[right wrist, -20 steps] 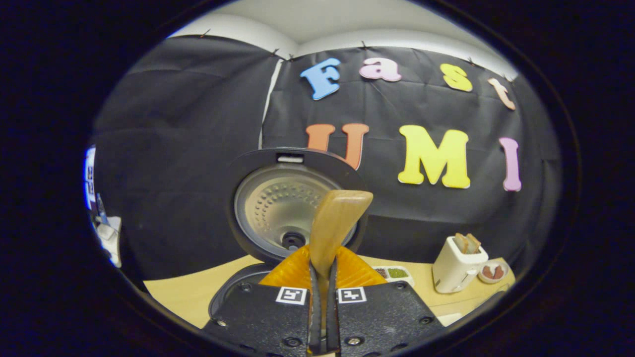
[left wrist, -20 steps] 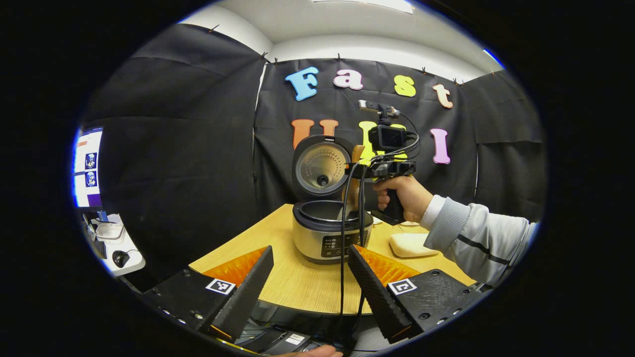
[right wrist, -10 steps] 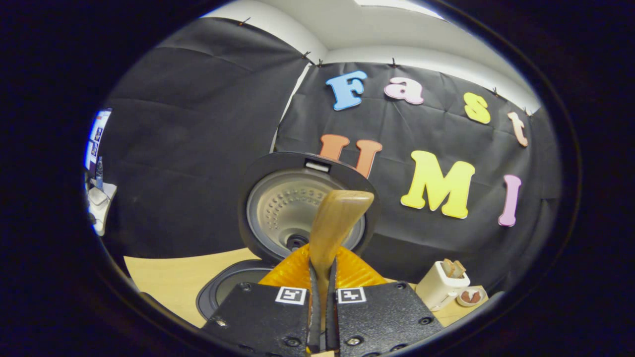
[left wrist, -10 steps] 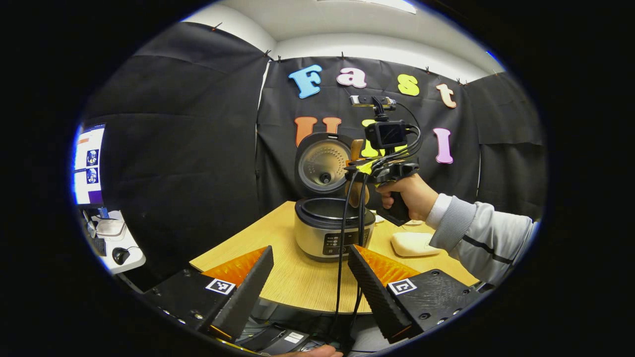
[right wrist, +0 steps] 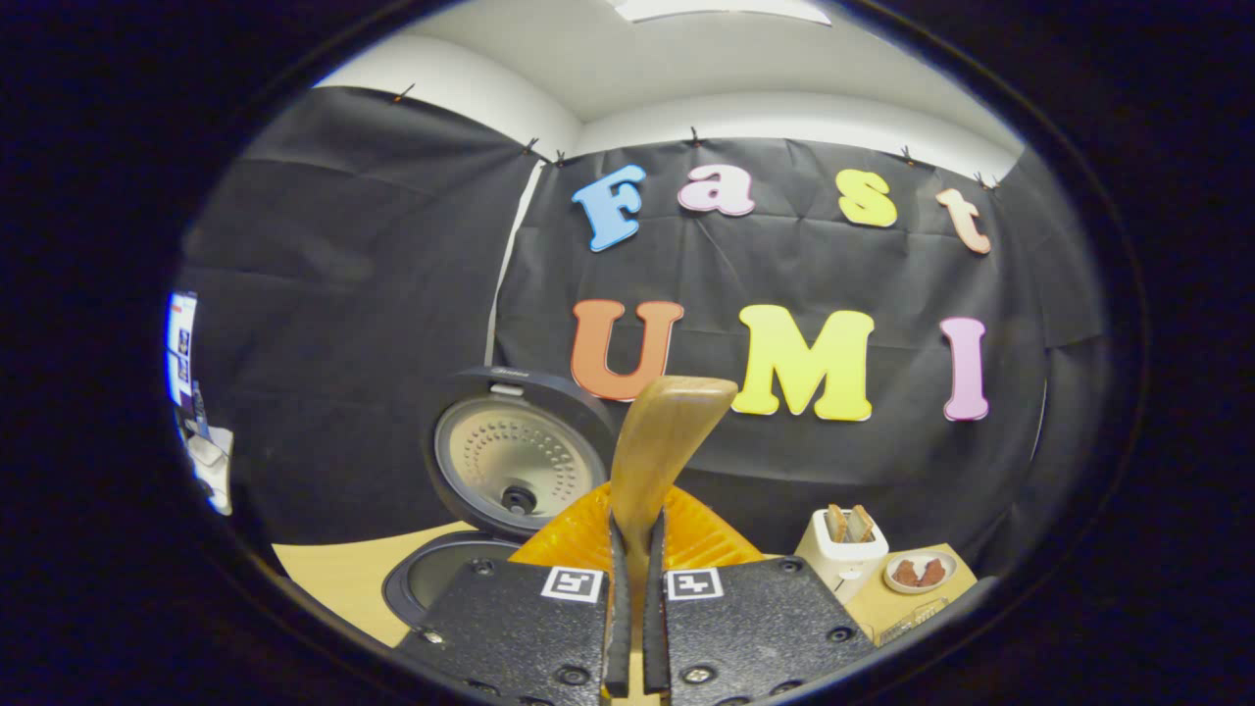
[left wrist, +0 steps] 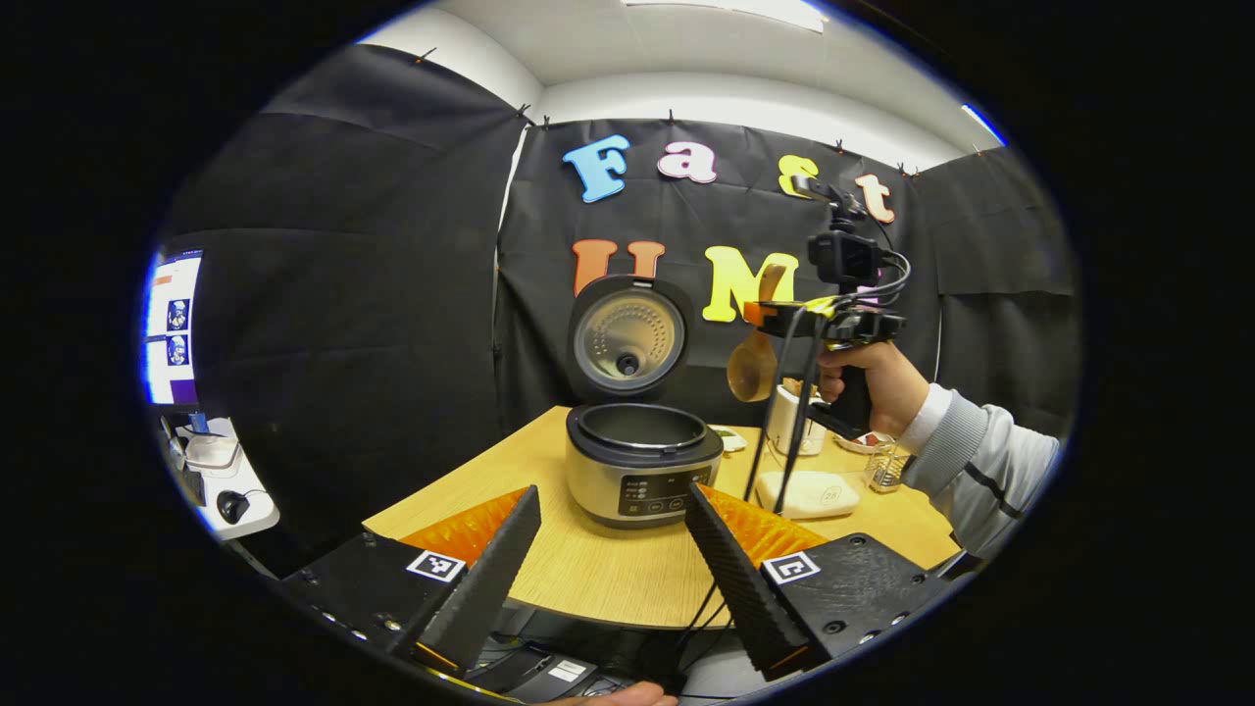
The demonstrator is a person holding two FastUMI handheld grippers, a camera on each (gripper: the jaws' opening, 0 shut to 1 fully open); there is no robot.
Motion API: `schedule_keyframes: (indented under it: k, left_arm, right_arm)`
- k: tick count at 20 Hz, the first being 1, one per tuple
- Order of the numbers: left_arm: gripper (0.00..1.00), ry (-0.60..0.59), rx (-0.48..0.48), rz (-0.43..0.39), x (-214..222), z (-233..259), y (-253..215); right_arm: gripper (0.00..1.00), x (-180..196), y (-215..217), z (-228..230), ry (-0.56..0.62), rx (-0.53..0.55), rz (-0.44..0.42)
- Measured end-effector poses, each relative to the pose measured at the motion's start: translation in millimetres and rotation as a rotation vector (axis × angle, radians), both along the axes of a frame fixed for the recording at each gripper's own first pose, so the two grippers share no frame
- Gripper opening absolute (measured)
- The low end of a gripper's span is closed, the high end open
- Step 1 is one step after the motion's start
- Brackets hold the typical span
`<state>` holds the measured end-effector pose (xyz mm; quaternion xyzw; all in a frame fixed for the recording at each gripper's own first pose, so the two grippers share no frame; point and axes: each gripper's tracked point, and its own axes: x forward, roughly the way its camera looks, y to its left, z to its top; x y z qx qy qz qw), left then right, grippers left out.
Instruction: Close the left gripper, press the button to open the rice cooker; take a wooden spoon from the chopstick holder with the right hand, scoop a spoonful of rice and pour it into the rice cooker, then put the wooden spoon back into the chopstick holder.
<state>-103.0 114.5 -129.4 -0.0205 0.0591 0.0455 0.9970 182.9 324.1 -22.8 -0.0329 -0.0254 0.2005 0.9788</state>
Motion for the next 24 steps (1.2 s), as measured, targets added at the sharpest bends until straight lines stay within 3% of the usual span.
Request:
schedule_keyframes:
  k: [3, 8, 12, 15, 18, 24]
  left_arm:
    - [0.94, -0.015, 0.008, -0.028, 7.1, 8.9, -20.8]
    - [0.94, -0.065, 0.028, -0.072, 11.1, 23.4, -48.5]
    - [0.94, -0.082, 0.024, -0.073, 23.0, 29.5, -56.5]
    - [0.94, -0.082, 0.016, -0.048, 32.2, 31.5, -53.5]
    - [0.94, -0.065, 0.003, -0.048, 38.5, 27.4, -57.5]
    - [0.94, -0.082, 0.015, -0.053, 45.9, 30.1, -64.5]
  right_arm:
    - [0.11, 5.0, -67.4, 17.3, 0.027, 0.068, -0.059]
    - [0.11, 17.0, -197.9, 43.2, -0.001, 0.077, -0.215]
    - [0.11, 34.3, -288.2, 33.1, 0.019, 0.104, -0.330]
    - [0.07, 49.4, -331.0, 4.4, 0.068, 0.121, -0.362]
    - [0.11, 64.2, -362.7, -36.8, 0.147, 0.150, -0.403]
    - [0.11, 82.5, -394.9, -113.8, 0.243, 0.166, -0.440]
